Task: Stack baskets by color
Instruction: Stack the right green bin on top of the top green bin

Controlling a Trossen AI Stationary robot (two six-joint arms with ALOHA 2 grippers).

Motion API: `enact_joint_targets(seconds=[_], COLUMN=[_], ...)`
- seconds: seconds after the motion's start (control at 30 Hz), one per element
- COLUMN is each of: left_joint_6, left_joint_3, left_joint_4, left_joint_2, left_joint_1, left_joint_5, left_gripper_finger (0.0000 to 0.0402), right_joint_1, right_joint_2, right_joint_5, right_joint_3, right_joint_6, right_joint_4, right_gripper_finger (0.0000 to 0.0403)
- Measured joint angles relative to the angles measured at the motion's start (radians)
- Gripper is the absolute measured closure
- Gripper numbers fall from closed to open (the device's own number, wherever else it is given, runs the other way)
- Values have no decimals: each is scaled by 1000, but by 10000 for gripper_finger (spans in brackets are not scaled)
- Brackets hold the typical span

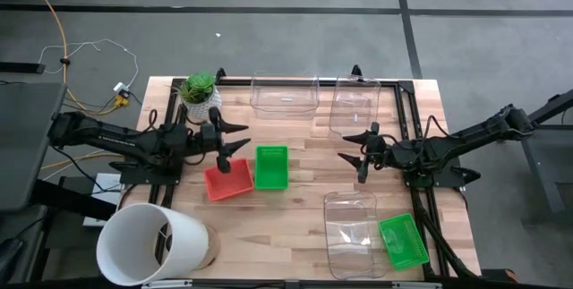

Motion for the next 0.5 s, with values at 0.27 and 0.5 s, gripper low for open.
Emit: enact_joint_targets(seconds=[0.27,0.5], left_joint_6=[1,1], left_joint_3=[0,0], left_joint_4=[0,-5], left_joint_2=[0,0], left_joint_1=[1,1], left_joint_5=[-49,-50], left_gripper_finger=[238,238], right_joint_1=[0,0], right_joint_2=[0,0], right_joint_5=[0,-36], right_joint_3=[0,0], right_joint_6=[29,49], right_joint_4=[25,167], right_gripper_finger=[155,155])
